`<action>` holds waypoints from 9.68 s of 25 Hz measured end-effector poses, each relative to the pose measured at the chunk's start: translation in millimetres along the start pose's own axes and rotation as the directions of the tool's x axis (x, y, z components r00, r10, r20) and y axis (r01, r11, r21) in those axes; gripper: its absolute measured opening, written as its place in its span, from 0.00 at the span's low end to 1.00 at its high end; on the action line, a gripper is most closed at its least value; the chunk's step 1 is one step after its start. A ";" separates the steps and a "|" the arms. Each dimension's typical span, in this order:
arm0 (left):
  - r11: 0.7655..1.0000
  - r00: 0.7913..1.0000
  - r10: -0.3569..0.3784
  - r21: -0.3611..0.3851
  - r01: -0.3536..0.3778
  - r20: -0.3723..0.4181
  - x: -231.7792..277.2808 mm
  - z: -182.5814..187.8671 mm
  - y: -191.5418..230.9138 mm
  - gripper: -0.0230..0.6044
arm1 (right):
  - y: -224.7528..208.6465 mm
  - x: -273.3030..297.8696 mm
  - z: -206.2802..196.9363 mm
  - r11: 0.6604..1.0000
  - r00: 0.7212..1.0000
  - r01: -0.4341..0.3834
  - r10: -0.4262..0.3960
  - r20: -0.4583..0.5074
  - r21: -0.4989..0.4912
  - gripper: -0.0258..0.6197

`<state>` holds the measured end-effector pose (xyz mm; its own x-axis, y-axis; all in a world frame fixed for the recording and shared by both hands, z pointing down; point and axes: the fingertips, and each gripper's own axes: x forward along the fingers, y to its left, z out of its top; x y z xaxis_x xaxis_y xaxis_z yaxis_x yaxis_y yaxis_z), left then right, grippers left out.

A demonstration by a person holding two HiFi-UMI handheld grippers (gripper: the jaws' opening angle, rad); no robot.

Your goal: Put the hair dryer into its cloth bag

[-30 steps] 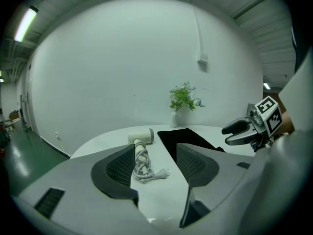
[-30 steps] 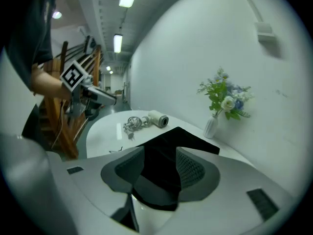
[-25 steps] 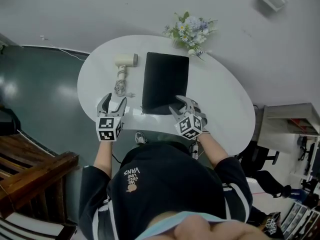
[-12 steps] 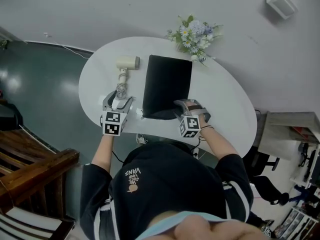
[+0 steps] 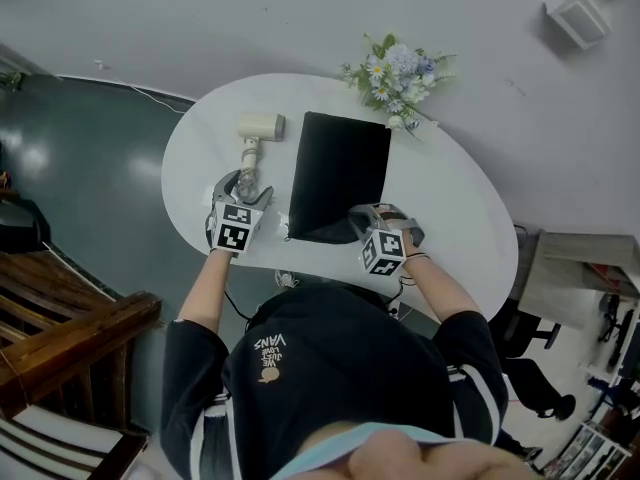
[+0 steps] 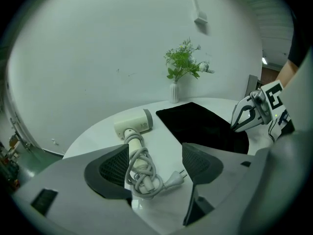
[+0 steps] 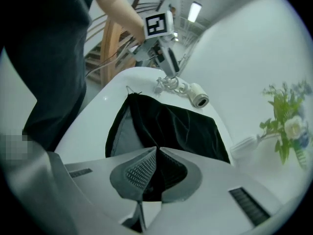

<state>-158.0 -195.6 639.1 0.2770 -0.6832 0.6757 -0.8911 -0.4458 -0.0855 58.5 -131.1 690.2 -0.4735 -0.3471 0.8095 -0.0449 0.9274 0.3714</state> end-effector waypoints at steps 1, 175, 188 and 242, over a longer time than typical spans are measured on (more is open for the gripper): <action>1.000 1.000 0.002 -0.001 -0.002 -0.009 3.9 0.3 2.1 0.58 | -3.3 -1.3 2.1 0.997 1.000 -0.008 0.007 0.014 0.071 0.12; 0.943 0.947 -0.294 -0.199 0.266 -0.127 112.6 37.8 -126.8 0.41 | -37.9 -47.3 85.7 0.442 0.907 -0.239 -0.217 0.361 0.865 0.11; 0.970 0.975 -0.210 -0.140 0.198 -0.077 111.1 32.9 -118.5 0.54 | -42.6 -44.2 78.9 0.420 0.906 -0.236 -0.230 0.354 0.877 0.11; 0.989 0.928 -0.076 -0.090 0.116 0.365 -151.5 6.7 -65.1 0.16 | 12.0 -97.3 113.6 0.367 0.807 0.027 -0.557 0.196 0.930 0.12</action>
<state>-139.5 -66.9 537.3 0.4561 -0.8113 0.3657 -0.8814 -0.4686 0.0597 4.1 -70.3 564.1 -0.5295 -0.7694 0.3573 -0.8474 0.4604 -0.2645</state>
